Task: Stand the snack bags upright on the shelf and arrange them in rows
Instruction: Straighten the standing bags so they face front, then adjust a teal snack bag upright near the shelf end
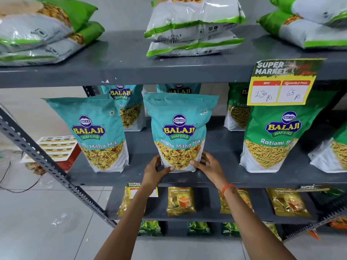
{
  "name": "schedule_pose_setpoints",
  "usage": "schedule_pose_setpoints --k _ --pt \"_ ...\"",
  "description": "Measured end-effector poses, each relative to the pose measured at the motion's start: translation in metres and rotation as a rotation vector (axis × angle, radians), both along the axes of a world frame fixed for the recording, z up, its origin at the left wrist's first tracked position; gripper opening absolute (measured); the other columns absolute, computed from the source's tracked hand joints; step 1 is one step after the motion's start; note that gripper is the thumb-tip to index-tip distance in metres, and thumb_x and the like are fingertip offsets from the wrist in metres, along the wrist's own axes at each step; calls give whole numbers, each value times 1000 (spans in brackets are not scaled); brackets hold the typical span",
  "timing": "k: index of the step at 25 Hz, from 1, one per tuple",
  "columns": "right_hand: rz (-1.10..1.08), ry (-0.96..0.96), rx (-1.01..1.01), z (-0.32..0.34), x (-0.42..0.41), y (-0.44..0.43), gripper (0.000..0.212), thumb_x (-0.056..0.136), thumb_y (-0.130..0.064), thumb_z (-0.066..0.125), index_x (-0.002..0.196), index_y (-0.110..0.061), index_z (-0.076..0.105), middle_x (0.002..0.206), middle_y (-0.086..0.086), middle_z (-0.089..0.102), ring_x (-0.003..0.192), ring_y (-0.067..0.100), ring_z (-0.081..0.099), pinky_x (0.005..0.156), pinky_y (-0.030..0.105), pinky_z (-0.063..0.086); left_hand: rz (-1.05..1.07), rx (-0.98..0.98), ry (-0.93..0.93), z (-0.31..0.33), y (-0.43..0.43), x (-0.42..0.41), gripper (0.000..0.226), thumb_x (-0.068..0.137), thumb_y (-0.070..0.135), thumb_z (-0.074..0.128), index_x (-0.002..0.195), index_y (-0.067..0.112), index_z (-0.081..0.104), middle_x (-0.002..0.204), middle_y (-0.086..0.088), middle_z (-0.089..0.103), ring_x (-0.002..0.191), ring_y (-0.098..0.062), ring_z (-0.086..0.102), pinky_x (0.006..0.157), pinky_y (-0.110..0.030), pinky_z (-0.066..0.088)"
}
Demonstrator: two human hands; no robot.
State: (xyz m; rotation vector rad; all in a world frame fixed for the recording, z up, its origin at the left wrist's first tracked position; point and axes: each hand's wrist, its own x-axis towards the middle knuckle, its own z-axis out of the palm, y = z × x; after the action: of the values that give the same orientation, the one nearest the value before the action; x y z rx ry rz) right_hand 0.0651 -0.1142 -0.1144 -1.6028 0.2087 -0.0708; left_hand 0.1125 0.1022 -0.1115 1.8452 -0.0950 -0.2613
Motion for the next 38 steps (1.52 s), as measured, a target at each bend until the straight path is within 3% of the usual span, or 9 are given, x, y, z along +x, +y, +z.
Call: schedule_pose_setpoints --k 11,14,16,18,23,27,30,34,38 --pt "-35 -13 78 9 -4 3 54 71 -21 80 118 -22 53 121 4 64 113 19 62 74 17 57 -6 27 57 6 0 0 64 70 21 79 124 11 47 130 -6 58 121 -21 55 101 -38 46" --pt "-167 -66 57 21 -13 22 73 76 -36 73 137 -21 35 138 1 50 128 15 47 86 15 49 -56 92 36 9 0 -6 79 68 33 80 131 15 37 137 -4 52 127 -22 48 103 -37 43" --pt "-471 -211 -78 36 -22 45 72 82 -48 61 140 -19 31 147 5 37 134 13 36 99 17 37 -22 237 -82 22 -3 -15 85 72 42 75 139 16 29 144 -5 45 132 -24 43 104 -38 40" --pt "-659 -466 -230 57 -24 71 59 89 -42 51 136 -8 37 143 16 38 133 18 37 105 18 35 85 366 -315 40 -3 -28 82 79 47 66 143 15 26 148 -5 41 134 -22 40 104 -39 40" --pt "-458 -852 -364 97 -3 142 39 90 -15 52 124 2 47 128 21 49 125 30 46 108 38 39 282 172 -753 89 29 -48 67 92 44 43 146 10 21 153 -5 30 141 -14 29 111 -22 27" --pt "-192 -626 -258 79 28 200 38 90 -19 57 125 -8 48 123 9 53 119 19 51 102 40 45 455 60 -752 93 96 -28 84 89 39 52 148 10 1 157 1 8 145 -5 9 116 -17 14" --pt "1 -217 -200 47 55 230 67 82 -23 70 138 -11 36 143 9 44 132 22 42 110 43 37 453 62 -443 67 162 6 96 83 32 66 148 13 -2 159 -5 5 144 -9 8 115 -22 13" --pt "155 -53 -86 20 74 248 77 72 -15 78 137 -17 37 141 6 50 130 22 47 105 37 42 144 -19 -62 47 207 31 81 77 15 73 142 18 23 147 -5 37 137 -23 34 103 -28 34" --pt "115 -38 -104 13 72 245 69 72 -14 78 131 -18 42 132 3 57 120 17 54 85 16 46 189 20 -19 37 207 38 81 75 15 75 141 11 28 147 -9 40 135 -24 37 99 -30 36"
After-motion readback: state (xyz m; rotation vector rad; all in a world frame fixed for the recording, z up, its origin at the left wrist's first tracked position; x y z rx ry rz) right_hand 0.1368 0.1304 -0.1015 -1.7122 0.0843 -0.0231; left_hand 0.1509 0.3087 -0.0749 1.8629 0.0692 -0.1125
